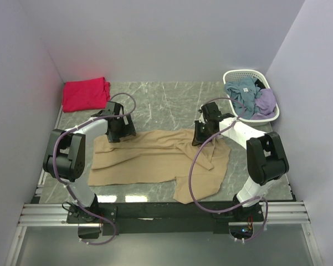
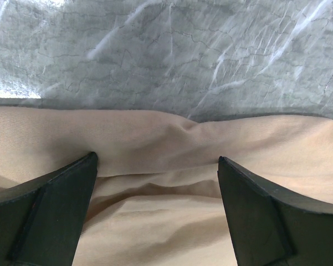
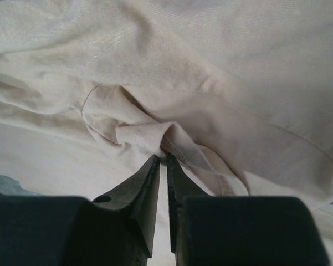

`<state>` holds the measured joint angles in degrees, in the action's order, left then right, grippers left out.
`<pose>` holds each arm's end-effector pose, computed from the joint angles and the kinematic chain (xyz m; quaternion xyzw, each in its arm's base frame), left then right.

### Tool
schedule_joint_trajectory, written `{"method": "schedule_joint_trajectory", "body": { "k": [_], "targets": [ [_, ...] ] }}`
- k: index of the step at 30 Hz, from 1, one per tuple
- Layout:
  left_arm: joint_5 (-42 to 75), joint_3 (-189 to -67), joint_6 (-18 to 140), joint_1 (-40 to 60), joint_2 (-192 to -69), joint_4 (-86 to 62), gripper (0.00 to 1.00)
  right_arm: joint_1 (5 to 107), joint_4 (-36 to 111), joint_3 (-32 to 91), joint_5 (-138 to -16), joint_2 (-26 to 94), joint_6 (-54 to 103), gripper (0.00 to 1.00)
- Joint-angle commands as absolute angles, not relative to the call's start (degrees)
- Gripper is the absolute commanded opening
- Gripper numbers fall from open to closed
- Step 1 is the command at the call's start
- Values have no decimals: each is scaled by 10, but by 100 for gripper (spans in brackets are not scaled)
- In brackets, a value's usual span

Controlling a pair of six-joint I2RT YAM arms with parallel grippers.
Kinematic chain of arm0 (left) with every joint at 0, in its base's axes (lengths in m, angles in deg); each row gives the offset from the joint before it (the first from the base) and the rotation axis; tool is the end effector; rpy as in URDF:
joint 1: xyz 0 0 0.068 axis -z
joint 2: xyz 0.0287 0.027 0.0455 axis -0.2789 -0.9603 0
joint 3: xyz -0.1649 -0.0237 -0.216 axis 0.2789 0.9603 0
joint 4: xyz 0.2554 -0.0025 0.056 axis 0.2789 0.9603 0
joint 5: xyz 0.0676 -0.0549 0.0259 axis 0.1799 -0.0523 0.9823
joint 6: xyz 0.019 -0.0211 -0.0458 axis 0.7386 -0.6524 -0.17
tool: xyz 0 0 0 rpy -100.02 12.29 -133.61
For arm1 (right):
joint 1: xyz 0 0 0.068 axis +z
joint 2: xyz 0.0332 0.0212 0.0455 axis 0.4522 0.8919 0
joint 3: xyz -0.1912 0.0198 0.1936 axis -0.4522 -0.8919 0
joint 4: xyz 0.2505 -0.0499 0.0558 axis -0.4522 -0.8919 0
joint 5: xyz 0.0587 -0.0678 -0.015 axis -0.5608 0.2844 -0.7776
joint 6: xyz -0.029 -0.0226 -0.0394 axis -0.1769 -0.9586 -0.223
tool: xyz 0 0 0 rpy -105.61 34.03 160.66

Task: Fold and stack the t-shirts
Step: Fold the tshirt

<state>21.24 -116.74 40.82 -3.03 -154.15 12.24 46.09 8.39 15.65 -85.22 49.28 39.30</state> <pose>0.3362 -0.0808 0.1739 -0.1512 0.9546 -0.1264 0.2235 0.3108 0.1186 0.1887 -0.0123 0.9657 0.2039 0.1603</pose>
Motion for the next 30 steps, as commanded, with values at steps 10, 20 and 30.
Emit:
{"method": "schedule_joint_trajectory", "body": {
  "k": [10, 20, 30],
  "targets": [
    [211, -1192, 418, -28, -1546, 123, 96, 482, 67, 159, -869, 384, 374, 0],
    [207, -1188, 417, -26, -1544, 118, 96, 552, 27, 64, -893, 309, 414, 0],
    [216, -1191, 417, -18, -1551, 124, 95, 638, 8, 20, -846, 235, 486, 54]
  ]
}}
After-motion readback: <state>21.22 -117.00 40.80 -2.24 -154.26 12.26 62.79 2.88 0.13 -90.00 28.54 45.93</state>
